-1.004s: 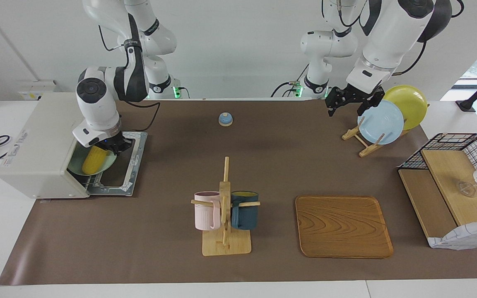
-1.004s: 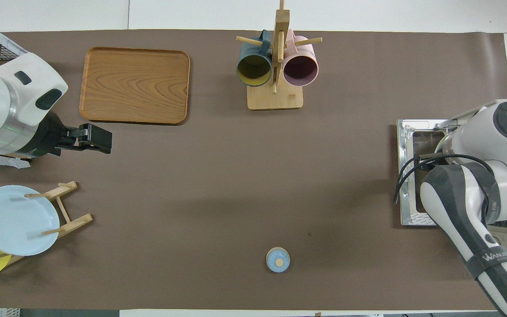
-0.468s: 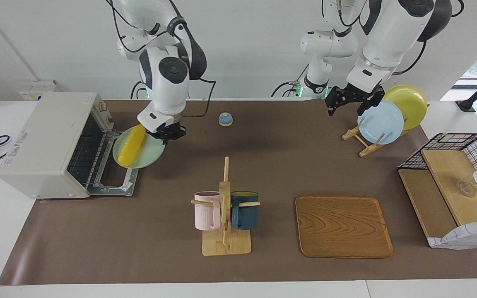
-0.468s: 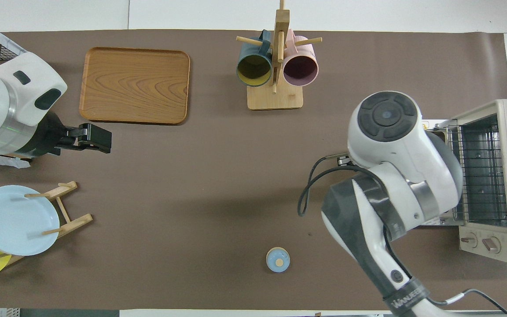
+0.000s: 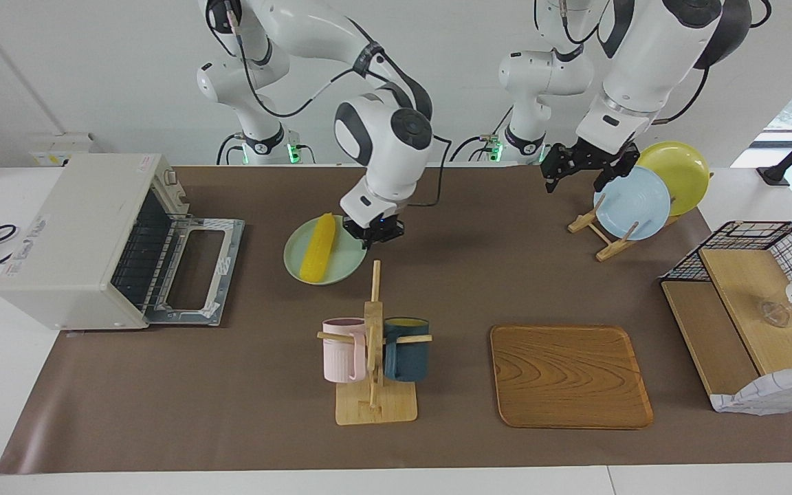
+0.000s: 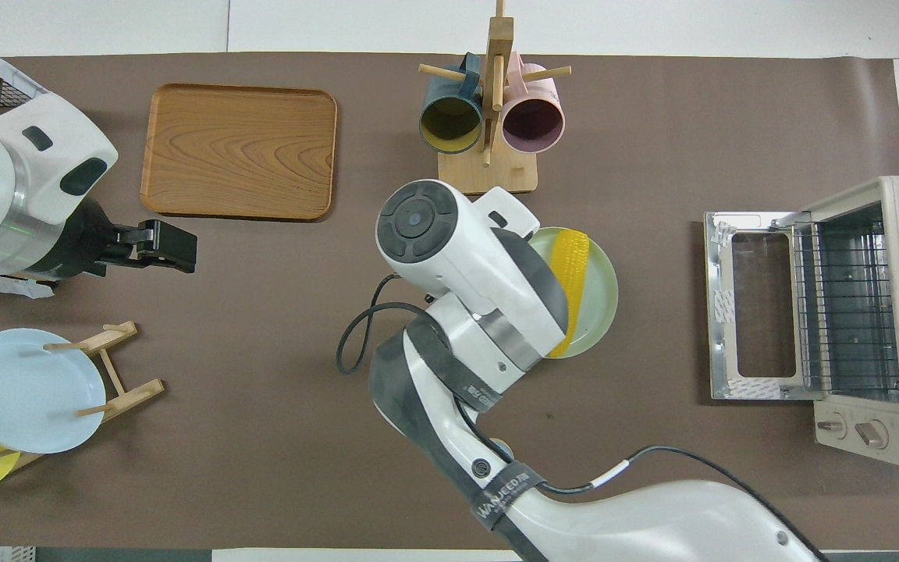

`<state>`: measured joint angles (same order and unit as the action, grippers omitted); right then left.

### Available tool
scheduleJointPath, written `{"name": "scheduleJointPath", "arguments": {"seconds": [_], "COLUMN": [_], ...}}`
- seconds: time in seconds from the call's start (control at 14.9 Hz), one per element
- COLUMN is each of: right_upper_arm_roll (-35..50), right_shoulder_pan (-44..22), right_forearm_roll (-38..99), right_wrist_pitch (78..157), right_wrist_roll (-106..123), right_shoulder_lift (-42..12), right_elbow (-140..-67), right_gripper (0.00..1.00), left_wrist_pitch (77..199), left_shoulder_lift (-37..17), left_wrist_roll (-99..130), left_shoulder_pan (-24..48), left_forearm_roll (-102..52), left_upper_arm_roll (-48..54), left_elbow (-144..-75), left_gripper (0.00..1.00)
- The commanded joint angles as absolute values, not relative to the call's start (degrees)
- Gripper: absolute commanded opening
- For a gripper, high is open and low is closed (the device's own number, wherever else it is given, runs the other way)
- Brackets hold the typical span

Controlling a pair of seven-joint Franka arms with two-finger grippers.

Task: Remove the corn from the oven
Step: 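Pull the green plate with corn out of the oven, then set the plate on the table and withdraw the right gripper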

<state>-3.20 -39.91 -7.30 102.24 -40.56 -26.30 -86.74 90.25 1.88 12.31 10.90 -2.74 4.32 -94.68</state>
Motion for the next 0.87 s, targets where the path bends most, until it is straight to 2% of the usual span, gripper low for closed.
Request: {"name": "scheduleJointPath", "arguments": {"seconds": [0.0, 0.2, 0.54, 0.6, 0.67, 0.8], "right_upper_arm_roll": [-2.5, -2.4, -2.4, -2.5, -2.4, -2.5], "right_shoulder_pan": [-39.7, -39.8, -39.6, -39.6, -39.6, -39.6], "right_forearm_roll": [-3.3, -0.2, 6.3, 6.8, 6.9, 6.7], "right_wrist_pitch": [107.1, 111.7, 113.5, 114.0, 115.0, 116.1], "right_wrist_roll": [-42.1, -42.3, -47.3, -47.5, -47.5, -46.8], "right_shoulder_lift": [-29.3, -28.8, -28.3, -28.4, -28.4, -28.5], "right_elbow": [-84.7, -88.4, -90.3, -90.3, -90.2, -89.7], "right_gripper": [0.00, 0.00, 0.00, 0.04, 0.15, 0.31], "left_wrist_pitch": [89.2, 89.0, 90.0, 90.4, 90.7, 90.9], "left_shoulder_lift": [2.9, 2.9, 3.4, 3.5, 3.5, 3.6], "left_wrist_roll": [10.2, 9.1, 5.2, 4.9, 4.9, 4.6], "left_shoulder_pan": [10.4, 10.2, 9.3, 9.1, 8.8, 8.8], "left_forearm_roll": [-3.0, -3.0, -3.0, -3.0, -3.0, -3.0], "left_upper_arm_roll": [4.3, 4.3, 4.2, 4.2, 4.2, 4.2], "left_elbow": [-95.6, -95.7, -97.2, -97.5, -97.6, -97.9], "left_gripper": [1.00, 1.00, 1.00, 1.00, 1.00, 1.00]}}
